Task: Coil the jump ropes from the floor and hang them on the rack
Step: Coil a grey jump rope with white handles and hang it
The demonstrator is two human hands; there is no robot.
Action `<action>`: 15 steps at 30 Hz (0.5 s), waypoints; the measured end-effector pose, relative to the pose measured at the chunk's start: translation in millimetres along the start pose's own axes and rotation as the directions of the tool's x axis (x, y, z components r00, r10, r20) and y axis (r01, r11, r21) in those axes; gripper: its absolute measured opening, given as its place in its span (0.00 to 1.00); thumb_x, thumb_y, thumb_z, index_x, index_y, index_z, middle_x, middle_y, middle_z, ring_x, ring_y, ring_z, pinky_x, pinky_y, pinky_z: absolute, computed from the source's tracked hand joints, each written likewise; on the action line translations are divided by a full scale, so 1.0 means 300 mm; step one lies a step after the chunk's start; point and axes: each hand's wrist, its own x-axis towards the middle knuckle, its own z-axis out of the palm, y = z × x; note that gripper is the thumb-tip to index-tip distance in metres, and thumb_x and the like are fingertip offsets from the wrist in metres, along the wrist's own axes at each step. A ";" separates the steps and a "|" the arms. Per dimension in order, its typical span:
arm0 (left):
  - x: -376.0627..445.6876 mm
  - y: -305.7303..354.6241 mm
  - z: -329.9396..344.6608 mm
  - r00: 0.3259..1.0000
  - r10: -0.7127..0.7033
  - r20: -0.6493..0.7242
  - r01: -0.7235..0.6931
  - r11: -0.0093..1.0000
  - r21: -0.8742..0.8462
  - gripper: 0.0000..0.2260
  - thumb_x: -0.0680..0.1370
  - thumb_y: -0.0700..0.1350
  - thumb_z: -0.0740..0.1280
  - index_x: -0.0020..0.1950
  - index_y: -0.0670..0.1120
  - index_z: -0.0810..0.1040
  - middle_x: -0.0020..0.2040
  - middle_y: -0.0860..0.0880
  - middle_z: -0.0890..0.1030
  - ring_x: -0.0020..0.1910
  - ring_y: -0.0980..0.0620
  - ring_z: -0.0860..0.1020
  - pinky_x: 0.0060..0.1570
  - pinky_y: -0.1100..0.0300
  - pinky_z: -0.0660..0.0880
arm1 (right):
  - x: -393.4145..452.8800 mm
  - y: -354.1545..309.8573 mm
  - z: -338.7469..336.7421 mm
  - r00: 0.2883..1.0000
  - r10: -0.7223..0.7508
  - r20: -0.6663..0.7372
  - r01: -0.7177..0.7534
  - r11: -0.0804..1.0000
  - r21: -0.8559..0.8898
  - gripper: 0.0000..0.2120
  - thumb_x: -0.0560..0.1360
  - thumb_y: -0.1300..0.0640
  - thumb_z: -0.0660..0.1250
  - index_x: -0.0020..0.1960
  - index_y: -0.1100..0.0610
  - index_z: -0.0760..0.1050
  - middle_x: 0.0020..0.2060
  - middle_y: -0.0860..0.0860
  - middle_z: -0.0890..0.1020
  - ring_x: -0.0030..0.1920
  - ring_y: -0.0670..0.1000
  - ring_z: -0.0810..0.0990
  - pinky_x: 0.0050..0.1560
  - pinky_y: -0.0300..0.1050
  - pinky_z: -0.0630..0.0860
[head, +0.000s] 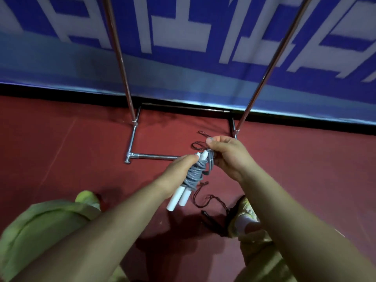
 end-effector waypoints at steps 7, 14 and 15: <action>-0.183 0.286 0.063 0.970 0.223 0.093 -0.221 0.975 -0.033 0.10 0.81 0.45 0.57 0.44 0.44 0.75 0.36 0.42 0.77 0.27 0.50 0.77 0.31 0.61 0.74 | -0.195 -0.358 -0.045 0.969 -0.245 0.025 0.247 0.965 -0.087 0.07 0.74 0.59 0.68 0.39 0.57 0.72 0.26 0.47 0.72 0.26 0.45 0.67 0.27 0.35 0.66; -0.231 0.555 0.113 0.972 0.229 0.040 -0.217 0.956 -0.197 0.14 0.78 0.54 0.62 0.49 0.44 0.79 0.34 0.45 0.79 0.30 0.47 0.78 0.30 0.60 0.75 | -0.283 -0.531 -0.048 0.957 -0.258 0.130 0.278 0.944 -0.175 0.09 0.79 0.53 0.62 0.49 0.56 0.80 0.40 0.48 0.83 0.42 0.46 0.79 0.43 0.39 0.74; -0.238 0.591 0.116 0.973 0.226 0.040 -0.214 0.957 -0.196 0.14 0.77 0.54 0.63 0.49 0.45 0.79 0.35 0.44 0.80 0.31 0.46 0.79 0.31 0.59 0.75 | -0.284 -0.557 -0.037 0.951 -0.292 0.103 0.306 0.937 -0.171 0.07 0.78 0.54 0.64 0.46 0.55 0.79 0.39 0.48 0.83 0.43 0.46 0.80 0.45 0.40 0.74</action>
